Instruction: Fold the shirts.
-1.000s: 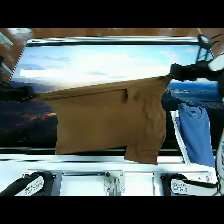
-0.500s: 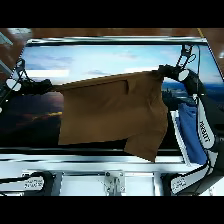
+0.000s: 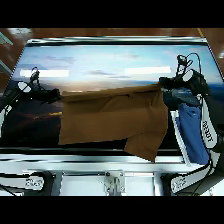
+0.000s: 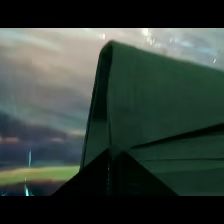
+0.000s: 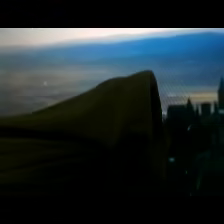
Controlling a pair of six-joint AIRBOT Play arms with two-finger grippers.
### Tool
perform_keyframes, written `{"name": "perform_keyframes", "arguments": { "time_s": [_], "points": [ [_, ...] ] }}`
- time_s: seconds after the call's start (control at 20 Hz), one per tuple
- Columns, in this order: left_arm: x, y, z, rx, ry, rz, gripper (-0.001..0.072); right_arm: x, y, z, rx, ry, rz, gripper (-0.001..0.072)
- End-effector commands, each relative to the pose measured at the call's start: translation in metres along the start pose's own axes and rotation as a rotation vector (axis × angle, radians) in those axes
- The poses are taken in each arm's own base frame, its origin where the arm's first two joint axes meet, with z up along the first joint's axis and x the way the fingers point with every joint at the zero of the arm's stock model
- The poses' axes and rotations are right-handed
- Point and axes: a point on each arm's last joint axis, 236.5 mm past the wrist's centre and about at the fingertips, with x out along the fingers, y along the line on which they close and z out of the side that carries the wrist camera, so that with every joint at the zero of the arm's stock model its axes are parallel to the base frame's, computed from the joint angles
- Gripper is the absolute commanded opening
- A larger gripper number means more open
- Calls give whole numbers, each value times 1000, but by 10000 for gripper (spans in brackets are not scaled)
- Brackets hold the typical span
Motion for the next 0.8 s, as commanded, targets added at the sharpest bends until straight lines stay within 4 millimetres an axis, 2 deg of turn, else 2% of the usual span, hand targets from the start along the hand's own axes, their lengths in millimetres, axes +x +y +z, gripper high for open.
{"name": "perform_keyframes", "arguments": {
  "time_s": [0.0, 0.1, 0.2, 0.3, 0.35, 0.4, 0.45, 0.5, 0.6, 0.65, 0.7, 0.75],
  "points": [
    [1, 0, -58, -9, 250, -18, 36, -18, -7, -80, 23, 347, 0, 57],
    [2, 0, -66, -41, 286, -15, 36, -12, -14, -99, 44, 421, -22, 57],
    [2, 0, -67, -79, 290, -10, 37, -3, -15, -107, 95, 447, -27, 57],
    [2, -2, -67, -85, 290, -14, 39, 1, -8, -106, 130, 443, -1, 61],
    [3, -4, -68, -86, 291, -20, 71, 0, -2, -103, 145, 431, 21, 101],
    [2, -6, -68, -90, 294, -26, 175, -2, 5, -99, 158, 419, 46, 245],
    [1, -7, -71, -92, 308, -30, 362, -7, 9, -93, 165, 402, 62, 431],
    [-4, -6, -76, -90, 334, -30, 440, -14, 11, -87, 149, 382, 69, 474],
    [-20, -2, -87, -70, 392, -35, 462, -46, 0, -79, 81, 363, 36, 474],
    [-33, 6, -94, -54, 431, -24, 463, -68, -19, -81, 46, 379, -28, 474],
    [-46, 15, -103, -40, 467, -9, 494, -91, -42, -89, 17, 417, -97, 474],
    [-61, 25, -112, -40, 498, 6, 606, -113, -64, -99, 1, 460, -145, 474]
  ]
}}
